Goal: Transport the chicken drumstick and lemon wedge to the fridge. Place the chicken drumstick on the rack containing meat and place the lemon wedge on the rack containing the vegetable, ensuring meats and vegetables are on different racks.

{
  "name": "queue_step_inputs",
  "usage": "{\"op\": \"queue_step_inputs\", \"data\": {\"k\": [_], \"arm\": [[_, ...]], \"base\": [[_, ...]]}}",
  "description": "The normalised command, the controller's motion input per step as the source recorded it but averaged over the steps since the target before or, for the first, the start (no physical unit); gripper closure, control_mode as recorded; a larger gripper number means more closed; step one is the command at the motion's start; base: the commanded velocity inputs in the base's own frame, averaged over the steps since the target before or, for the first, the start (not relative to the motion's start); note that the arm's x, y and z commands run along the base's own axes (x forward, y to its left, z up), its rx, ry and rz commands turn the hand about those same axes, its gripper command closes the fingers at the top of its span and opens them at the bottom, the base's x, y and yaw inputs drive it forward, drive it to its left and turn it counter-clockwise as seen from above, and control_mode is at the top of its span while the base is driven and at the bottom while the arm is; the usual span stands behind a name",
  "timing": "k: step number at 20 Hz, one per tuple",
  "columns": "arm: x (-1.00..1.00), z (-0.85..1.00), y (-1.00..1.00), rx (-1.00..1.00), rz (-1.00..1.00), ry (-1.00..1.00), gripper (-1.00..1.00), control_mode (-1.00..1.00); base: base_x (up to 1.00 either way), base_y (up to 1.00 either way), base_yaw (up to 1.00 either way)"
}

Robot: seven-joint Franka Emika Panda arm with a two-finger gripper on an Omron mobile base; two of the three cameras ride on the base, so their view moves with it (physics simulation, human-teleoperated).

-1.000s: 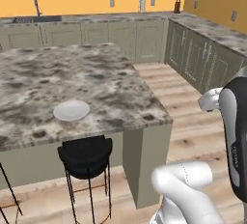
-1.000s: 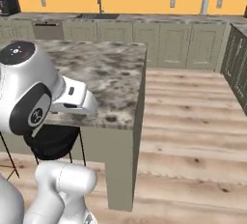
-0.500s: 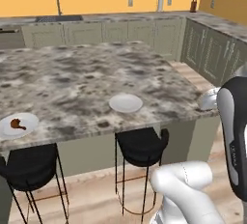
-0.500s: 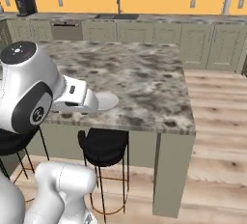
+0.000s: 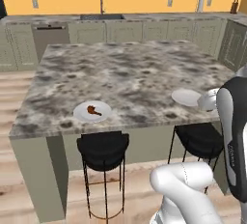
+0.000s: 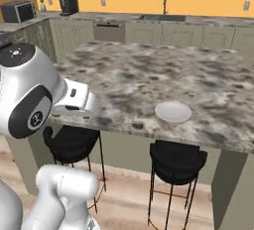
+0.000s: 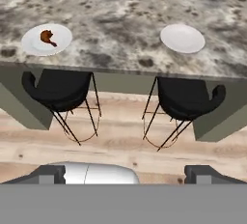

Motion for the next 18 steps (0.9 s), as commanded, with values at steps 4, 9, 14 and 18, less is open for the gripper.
{"op": "queue_step_inputs", "data": {"k": [4, 9, 14, 18], "arm": [[0.0, 0.0, 0.0, 0.0, 0.0, 0.0, -1.0, 1.0], [0.0, 0.0, 0.0, 0.0, 0.0, 0.0, -1.0, 1.0], [0.0, 0.0, 0.0, 0.0, 0.0, 0.0, -1.0, 1.0], [0.0, 0.0, 0.0, 0.0, 0.0, 0.0, -1.0, 1.0]], "base": [[0.09, 1.0, 0.52], [0.54, 0.55, 0.38], [0.49, -0.75, 0.0], [1.0, 0.2, -0.01]]}}
